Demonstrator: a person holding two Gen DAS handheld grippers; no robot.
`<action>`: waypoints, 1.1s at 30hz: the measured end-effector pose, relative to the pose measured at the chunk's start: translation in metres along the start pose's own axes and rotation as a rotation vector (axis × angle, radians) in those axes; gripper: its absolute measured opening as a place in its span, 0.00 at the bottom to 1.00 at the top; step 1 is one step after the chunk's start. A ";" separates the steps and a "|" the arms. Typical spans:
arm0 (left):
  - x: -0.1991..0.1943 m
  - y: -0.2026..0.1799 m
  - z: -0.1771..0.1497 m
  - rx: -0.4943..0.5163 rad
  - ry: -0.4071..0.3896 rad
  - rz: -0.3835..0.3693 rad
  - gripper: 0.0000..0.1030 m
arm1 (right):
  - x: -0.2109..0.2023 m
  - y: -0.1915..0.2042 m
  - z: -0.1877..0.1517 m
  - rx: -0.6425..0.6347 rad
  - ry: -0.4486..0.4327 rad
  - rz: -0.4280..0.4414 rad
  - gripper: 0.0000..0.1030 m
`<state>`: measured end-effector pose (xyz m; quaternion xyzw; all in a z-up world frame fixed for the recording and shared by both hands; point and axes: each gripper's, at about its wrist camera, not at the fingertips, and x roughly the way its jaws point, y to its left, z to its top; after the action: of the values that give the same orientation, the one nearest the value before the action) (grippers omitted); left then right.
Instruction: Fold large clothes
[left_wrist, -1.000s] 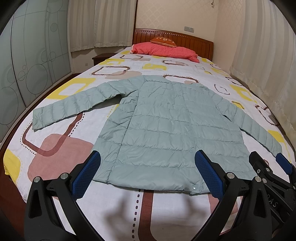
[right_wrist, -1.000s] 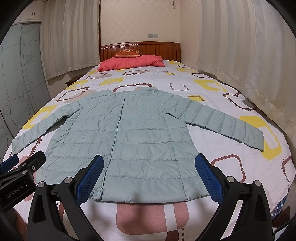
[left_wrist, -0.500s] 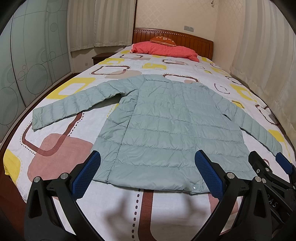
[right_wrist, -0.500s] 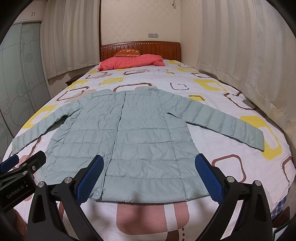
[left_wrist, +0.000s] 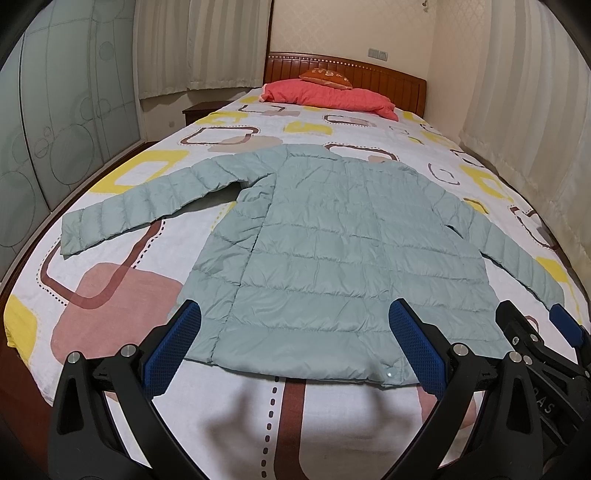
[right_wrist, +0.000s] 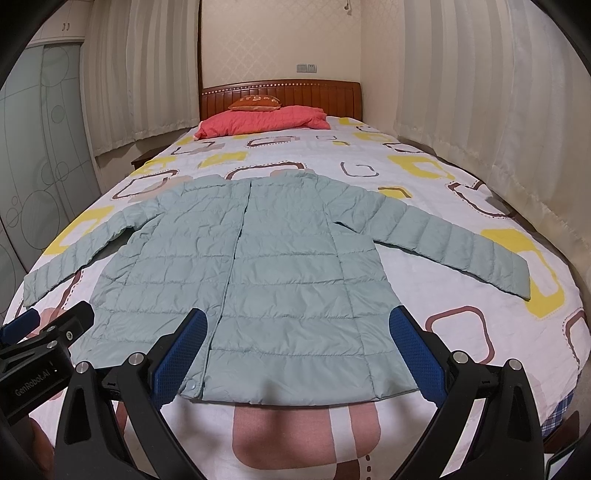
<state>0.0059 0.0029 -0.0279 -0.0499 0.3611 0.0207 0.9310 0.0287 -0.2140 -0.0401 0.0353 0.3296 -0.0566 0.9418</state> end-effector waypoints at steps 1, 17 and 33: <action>0.002 0.000 0.002 -0.004 0.003 0.001 0.98 | 0.002 -0.001 -0.001 0.005 0.001 0.000 0.95; 0.097 0.131 0.032 -0.376 0.101 0.157 0.98 | 0.087 -0.191 0.007 0.552 0.042 0.027 0.95; 0.135 0.199 0.018 -0.579 0.033 0.287 0.98 | 0.131 -0.338 -0.054 1.136 -0.066 0.099 0.63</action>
<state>0.1022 0.2031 -0.1212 -0.2615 0.3586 0.2528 0.8597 0.0533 -0.5541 -0.1735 0.5499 0.2159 -0.1818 0.7861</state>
